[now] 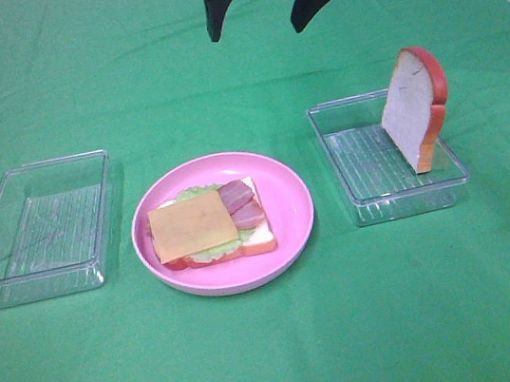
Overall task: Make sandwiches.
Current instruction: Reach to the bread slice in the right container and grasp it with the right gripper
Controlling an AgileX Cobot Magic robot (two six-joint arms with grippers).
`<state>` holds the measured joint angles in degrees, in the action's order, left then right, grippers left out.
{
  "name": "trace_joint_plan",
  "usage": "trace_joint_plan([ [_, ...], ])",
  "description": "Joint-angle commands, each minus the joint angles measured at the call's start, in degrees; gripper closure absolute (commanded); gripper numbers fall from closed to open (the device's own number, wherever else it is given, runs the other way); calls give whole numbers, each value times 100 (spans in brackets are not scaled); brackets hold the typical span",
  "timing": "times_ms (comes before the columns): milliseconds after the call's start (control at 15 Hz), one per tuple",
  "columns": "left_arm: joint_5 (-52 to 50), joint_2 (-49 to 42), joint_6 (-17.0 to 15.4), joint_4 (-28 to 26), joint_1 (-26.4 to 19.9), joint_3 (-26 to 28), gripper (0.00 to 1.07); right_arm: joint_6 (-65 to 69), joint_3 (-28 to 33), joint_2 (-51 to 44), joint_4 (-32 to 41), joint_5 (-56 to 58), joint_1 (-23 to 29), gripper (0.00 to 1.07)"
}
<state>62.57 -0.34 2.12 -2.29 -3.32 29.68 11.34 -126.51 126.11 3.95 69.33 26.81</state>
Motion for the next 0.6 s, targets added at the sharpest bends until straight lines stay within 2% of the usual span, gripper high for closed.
trace_joint_plan([
  [67, -86, -74, -6, -6, 6, -17, 9, 57, -34, -52, -57, 699, -361, 14],
  [267, -86, -74, -6, -6, 6, -17, 9, -46, -34, -80, -241, 699, -877, 14],
  [400, -86, -74, -6, -6, 6, -17, 9, -281, -29, -109, -659, 699, -1094, 14],
  [600, -86, -74, -6, 0, 6, -17, 9, -384, -17, -115, -625, 699, -1335, 14],
])
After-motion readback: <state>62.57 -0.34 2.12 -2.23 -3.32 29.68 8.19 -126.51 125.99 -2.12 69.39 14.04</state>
